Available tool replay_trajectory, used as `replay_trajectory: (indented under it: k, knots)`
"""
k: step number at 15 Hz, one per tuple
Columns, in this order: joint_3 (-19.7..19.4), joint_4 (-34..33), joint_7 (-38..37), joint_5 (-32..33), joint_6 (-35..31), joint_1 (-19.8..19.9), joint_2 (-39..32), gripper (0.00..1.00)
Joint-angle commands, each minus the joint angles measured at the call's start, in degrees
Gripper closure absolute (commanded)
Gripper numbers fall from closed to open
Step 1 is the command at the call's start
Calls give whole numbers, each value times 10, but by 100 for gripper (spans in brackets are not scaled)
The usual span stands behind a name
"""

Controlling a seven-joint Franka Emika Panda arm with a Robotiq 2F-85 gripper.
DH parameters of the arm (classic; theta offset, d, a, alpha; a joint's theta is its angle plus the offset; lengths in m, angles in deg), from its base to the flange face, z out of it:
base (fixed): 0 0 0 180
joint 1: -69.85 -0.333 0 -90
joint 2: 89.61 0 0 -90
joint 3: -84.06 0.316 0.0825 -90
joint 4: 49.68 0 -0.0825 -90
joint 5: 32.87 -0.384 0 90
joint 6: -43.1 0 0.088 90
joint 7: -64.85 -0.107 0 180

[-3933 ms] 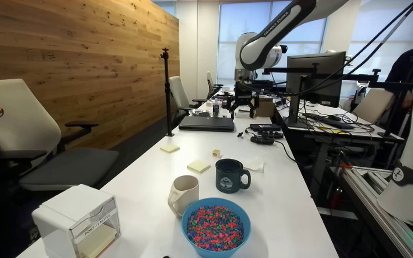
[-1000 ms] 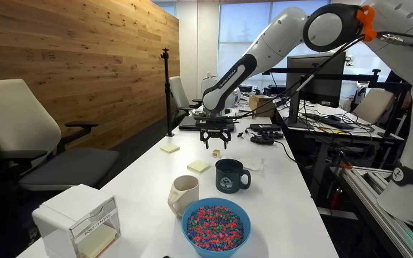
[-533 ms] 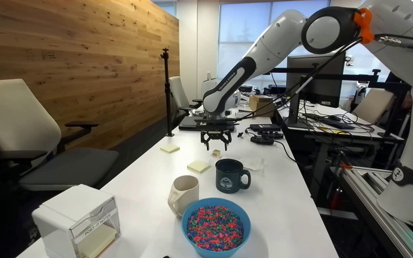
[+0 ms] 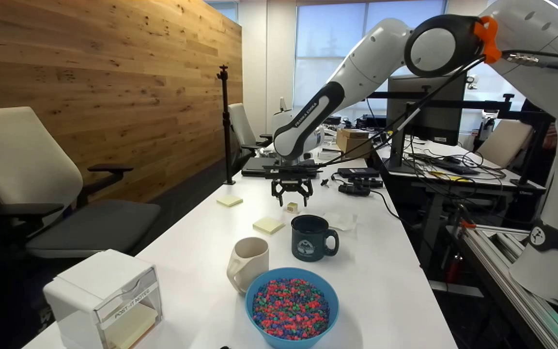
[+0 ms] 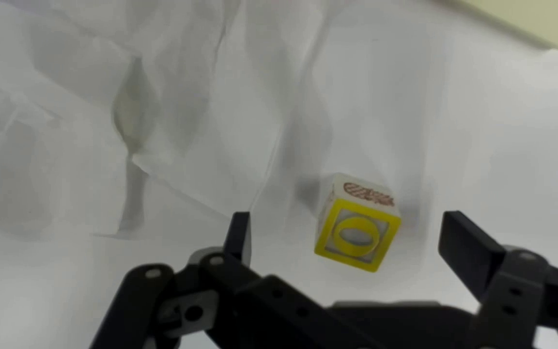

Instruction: Put the wooden block in the green cup

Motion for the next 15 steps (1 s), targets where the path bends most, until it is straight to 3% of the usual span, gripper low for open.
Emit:
replay_trajectory:
  k: [1, 9, 10, 12, 15]
  knots:
    - [0, -31, -12, -18, 2, 1, -19, 0]
    - [0, -52, -13, -16, 3, 3, -39, 0]
    - [0, -53, -13, -16, 4, 2, -40, 24]
    - [0, -52, -16, -16, 5, 0, -40, 34]
    - [0, -53, -17, -15, 5, -1, -40, 56]
